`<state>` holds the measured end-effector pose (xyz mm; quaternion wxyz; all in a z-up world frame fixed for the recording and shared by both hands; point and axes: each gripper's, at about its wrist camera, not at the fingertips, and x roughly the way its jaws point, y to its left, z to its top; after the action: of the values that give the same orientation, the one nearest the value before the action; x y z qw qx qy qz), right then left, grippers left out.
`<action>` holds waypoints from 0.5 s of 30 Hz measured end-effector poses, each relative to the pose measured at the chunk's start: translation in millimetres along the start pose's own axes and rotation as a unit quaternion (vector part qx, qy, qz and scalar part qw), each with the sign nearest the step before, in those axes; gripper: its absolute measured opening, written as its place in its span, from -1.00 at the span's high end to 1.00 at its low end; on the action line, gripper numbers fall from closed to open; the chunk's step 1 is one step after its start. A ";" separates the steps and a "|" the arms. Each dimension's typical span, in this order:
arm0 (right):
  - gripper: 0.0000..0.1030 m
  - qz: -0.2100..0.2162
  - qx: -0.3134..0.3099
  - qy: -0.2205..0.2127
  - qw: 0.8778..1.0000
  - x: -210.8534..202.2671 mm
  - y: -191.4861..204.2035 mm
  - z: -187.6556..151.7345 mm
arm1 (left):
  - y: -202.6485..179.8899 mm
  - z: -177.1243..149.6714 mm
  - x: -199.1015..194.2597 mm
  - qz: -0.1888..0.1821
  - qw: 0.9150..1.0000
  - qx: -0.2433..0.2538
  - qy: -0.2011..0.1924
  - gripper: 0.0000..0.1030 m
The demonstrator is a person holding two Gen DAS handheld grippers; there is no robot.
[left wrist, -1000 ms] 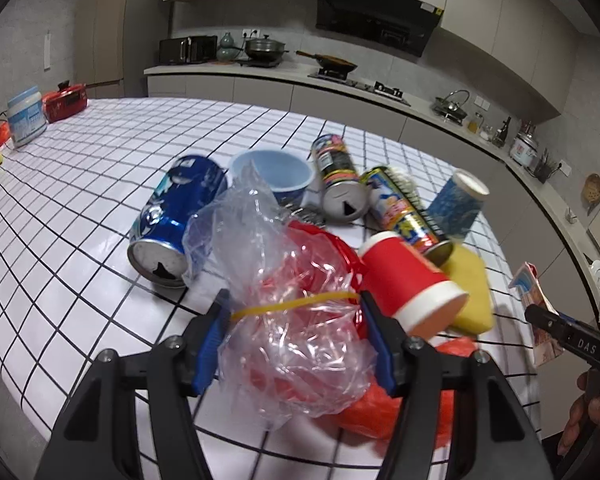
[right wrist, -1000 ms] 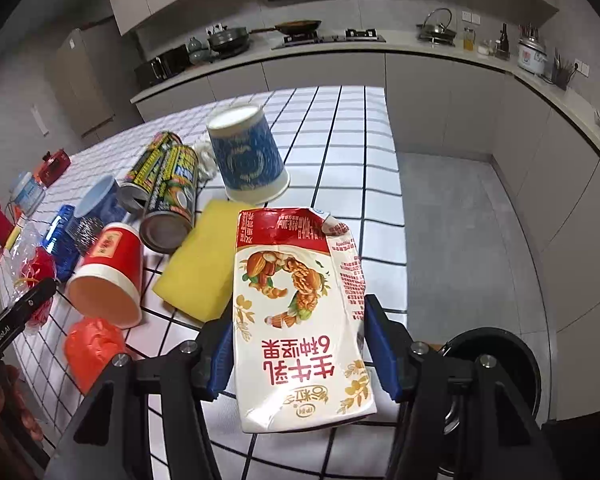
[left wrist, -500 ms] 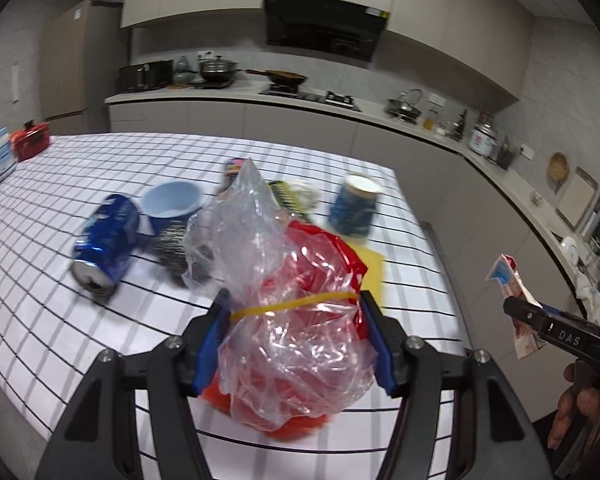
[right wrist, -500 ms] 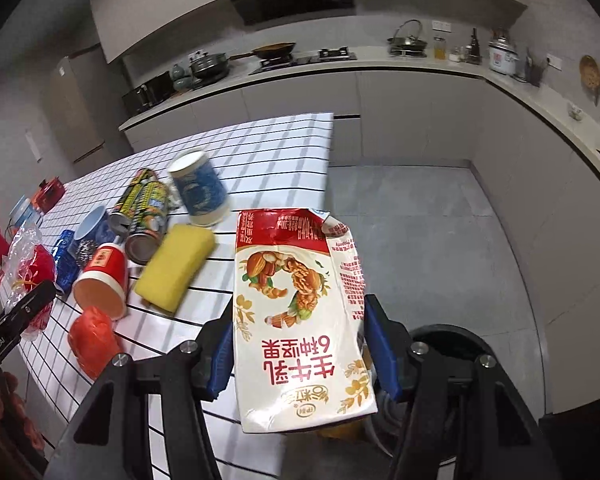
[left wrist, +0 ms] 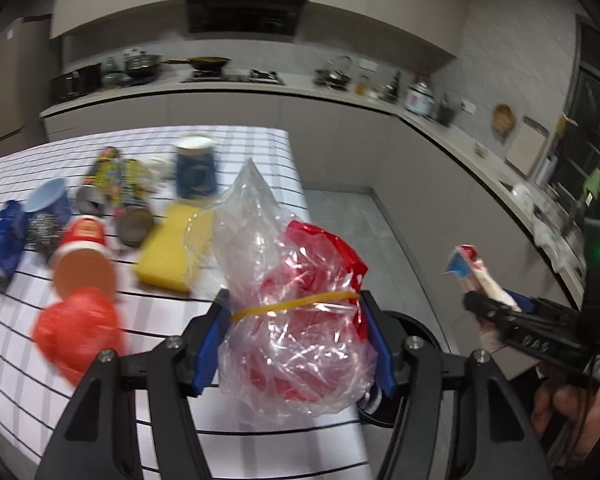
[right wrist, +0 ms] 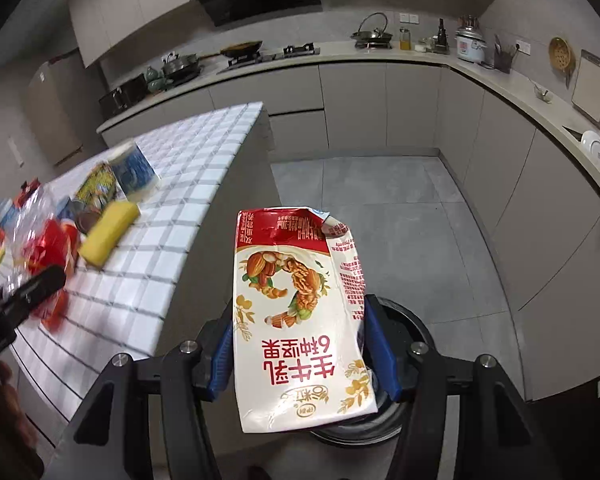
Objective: Collect trash
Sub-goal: 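Carry both items over the black bin and open both tools to drop them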
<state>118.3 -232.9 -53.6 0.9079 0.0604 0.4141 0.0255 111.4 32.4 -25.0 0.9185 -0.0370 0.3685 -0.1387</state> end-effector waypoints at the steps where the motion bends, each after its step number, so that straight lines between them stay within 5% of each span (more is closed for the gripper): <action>1: -0.16 0.001 0.000 0.004 1.000 2.2 -7.9 -5.6 | -10.6 -0.7 5.2 -0.005 1.000 0.005 0.005 -0.21; 15: -0.16 0.042 -0.027 0.049 0.998 57.7 -71.6 -43.0 | -98.8 -32.2 60.5 -0.022 0.998 0.019 0.058 -0.21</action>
<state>123.4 -294.6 -134.1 0.8861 0.0523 0.4540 0.0777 108.5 -78.4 -71.9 0.8927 -0.0196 0.4179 -0.1673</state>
